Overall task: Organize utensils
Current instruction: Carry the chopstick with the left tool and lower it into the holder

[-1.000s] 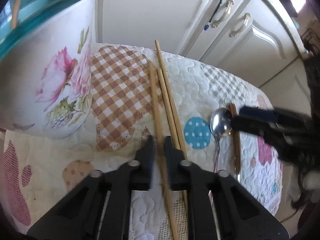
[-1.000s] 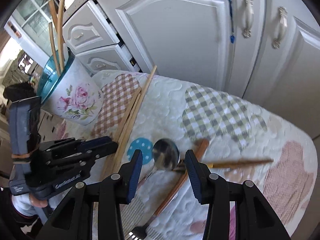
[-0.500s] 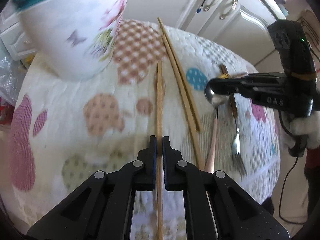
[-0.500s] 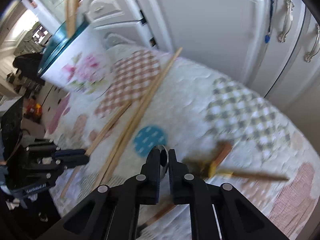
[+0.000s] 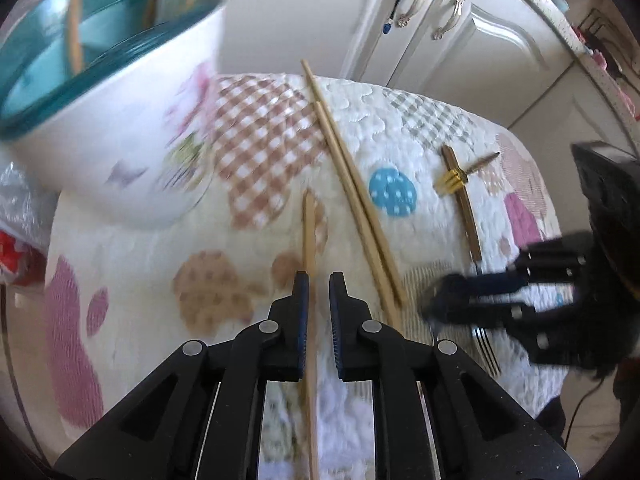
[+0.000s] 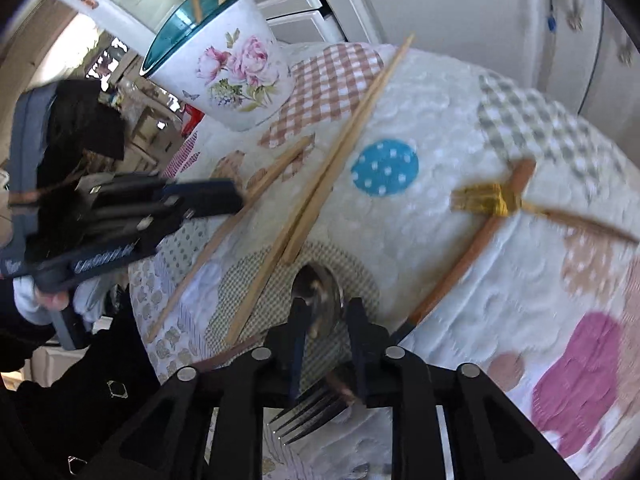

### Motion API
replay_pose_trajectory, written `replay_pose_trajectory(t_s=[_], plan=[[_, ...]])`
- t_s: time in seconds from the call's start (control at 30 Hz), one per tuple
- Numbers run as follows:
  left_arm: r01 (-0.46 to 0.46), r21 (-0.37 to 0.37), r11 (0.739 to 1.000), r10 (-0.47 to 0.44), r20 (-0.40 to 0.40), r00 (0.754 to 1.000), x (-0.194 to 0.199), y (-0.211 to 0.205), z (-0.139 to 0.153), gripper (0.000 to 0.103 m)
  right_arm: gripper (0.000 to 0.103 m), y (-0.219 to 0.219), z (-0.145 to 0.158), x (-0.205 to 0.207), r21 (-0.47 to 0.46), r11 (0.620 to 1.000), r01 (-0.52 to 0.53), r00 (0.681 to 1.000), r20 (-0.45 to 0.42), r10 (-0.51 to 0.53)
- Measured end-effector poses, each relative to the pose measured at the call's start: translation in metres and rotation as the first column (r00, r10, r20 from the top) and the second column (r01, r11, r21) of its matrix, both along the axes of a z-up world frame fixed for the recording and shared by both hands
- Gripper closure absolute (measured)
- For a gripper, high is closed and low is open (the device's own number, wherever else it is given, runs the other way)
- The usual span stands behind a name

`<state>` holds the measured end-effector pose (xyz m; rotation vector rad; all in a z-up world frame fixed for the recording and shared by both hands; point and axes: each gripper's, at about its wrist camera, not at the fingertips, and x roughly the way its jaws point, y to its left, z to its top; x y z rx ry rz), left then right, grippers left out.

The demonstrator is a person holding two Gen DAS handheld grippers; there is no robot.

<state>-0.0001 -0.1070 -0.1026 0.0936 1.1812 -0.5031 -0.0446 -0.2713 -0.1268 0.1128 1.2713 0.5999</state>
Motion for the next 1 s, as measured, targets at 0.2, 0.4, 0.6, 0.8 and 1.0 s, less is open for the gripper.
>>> replay_pose_trajectory(t_s=[0.2,0.4,0.6,0.8,1.0], plan=[[-0.042,0.026,0.999,0.042,-0.017,0.999,0.021,-0.008,-0.011,0.092,0.083,-0.005,-0.003,0.004,0.068,0.996,0.049,0.999,0.009,-0.050],[-0.003,0.043,0.999,0.003,-0.001,1.000,0.018,-0.010,-0.008,0.098,0.098,0.009,-0.006,0.010,0.076,0.995,0.058,0.998,0.002,-0.058],[-0.027,-0.106,0.994,0.030,0.026,0.999,0.003,0.027,0.039,0.098,0.100,0.011,0.013,-0.003,0.064,0.998,0.028,0.999,0.019,-0.029],[-0.068,-0.244,0.967,0.099,0.116,0.988,-0.007,0.072,0.102,0.098,0.101,0.003,0.065,-0.010,0.083,0.996,0.030,0.993,0.115,-0.040],[-0.113,-0.322,0.940,0.183,0.195,0.964,-0.015,0.100,0.130,0.098,0.100,0.004,0.070,-0.007,-0.024,0.998,0.056,0.986,0.160,-0.052]])
